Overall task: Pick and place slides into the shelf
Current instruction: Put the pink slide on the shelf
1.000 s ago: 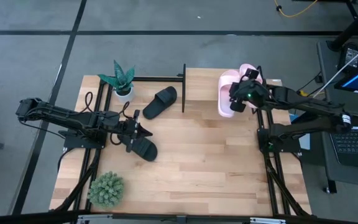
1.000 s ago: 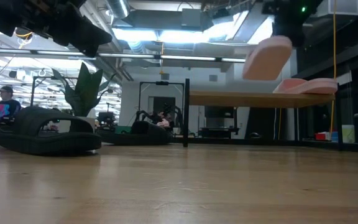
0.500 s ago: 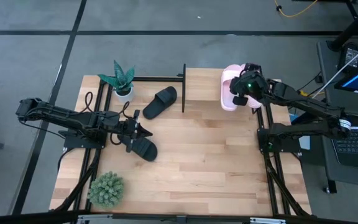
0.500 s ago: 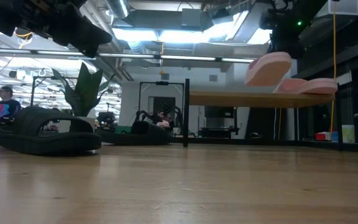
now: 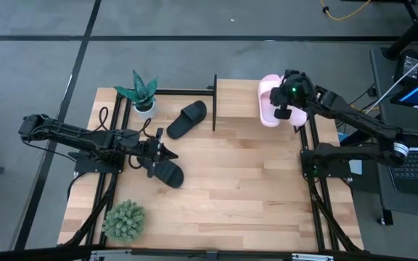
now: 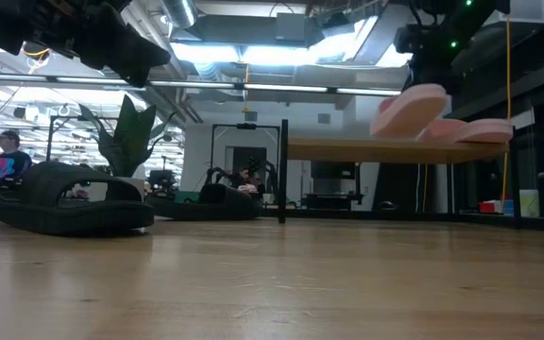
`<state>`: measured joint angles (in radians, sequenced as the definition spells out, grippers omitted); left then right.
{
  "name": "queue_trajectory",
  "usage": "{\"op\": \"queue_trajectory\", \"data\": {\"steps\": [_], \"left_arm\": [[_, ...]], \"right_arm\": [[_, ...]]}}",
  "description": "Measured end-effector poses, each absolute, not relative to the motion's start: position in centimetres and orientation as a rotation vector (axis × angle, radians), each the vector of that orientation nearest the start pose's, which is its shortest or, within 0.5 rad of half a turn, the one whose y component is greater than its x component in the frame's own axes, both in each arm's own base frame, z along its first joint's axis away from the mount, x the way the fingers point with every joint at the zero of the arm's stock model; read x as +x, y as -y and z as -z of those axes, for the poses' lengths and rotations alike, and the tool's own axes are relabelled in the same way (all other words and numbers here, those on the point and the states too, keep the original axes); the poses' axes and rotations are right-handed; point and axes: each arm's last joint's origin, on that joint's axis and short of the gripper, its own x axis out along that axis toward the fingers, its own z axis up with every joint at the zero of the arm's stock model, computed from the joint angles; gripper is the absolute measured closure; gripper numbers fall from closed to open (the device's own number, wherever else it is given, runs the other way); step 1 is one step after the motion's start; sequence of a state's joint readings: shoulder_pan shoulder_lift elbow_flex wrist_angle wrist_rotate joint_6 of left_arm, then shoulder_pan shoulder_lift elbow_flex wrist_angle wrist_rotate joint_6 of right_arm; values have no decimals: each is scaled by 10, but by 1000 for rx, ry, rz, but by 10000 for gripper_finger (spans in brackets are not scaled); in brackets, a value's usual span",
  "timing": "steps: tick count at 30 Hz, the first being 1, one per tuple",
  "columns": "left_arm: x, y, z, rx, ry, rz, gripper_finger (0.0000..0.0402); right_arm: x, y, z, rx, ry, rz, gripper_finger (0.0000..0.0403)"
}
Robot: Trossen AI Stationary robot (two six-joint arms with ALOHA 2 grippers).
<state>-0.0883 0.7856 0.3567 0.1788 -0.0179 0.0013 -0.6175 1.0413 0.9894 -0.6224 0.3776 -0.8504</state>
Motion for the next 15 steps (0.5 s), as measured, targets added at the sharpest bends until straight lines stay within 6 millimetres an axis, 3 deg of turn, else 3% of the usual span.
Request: {"op": "queue_trajectory", "data": {"steps": [15], "left_arm": [[175,15,-221,15,-230,70,401]], "right_arm": [[169,153,-302,-641,-1149,553,391]]}}
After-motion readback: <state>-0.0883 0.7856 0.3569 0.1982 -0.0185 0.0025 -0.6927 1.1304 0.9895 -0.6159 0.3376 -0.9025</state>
